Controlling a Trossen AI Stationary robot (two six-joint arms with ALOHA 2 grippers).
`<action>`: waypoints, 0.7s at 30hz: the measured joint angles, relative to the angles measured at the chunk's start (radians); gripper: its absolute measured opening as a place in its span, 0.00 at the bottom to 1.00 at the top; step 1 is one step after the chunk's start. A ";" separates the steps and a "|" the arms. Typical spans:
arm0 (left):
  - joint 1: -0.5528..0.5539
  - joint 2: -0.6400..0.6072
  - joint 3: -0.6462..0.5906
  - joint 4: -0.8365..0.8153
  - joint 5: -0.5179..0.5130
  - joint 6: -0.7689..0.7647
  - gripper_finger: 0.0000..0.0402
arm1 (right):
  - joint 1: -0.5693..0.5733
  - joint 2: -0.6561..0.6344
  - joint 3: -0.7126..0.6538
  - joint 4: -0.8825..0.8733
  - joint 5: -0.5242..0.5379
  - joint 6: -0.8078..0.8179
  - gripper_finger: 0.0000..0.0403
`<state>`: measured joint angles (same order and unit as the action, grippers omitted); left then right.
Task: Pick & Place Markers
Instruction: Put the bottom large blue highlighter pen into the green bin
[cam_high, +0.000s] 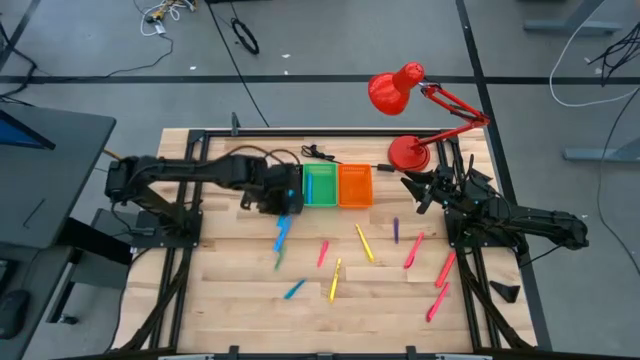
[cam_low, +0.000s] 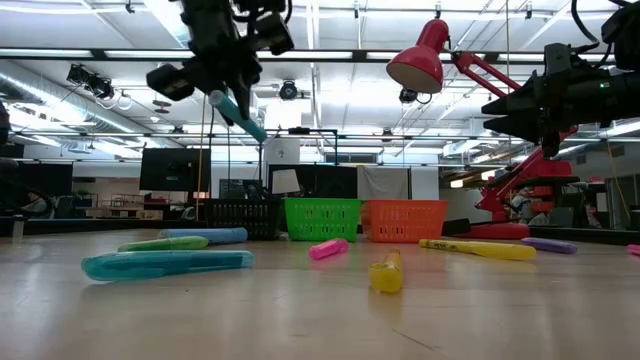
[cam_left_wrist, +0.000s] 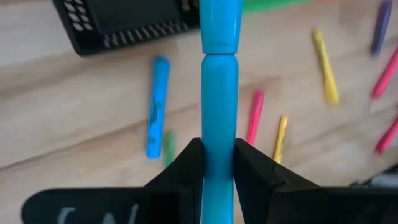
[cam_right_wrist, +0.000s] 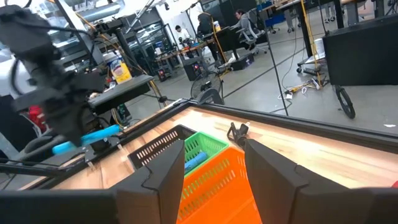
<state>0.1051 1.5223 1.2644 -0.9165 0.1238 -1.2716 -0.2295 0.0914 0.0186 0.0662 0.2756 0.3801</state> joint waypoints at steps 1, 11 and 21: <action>0.019 0.000 0.000 0.000 0.000 -0.001 0.17 | 0.000 0.000 0.000 0.000 0.000 0.000 0.42; 0.188 0.000 0.000 0.006 -0.010 0.020 0.17 | 0.000 0.000 0.000 0.000 0.000 0.000 0.42; 0.259 0.031 0.000 0.069 -0.053 0.027 0.17 | 0.000 0.000 0.000 0.000 0.000 0.000 0.42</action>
<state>0.3645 1.5533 1.2640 -0.8475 0.0709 -1.2441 -0.2293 0.0914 0.0185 0.0662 0.2756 0.3801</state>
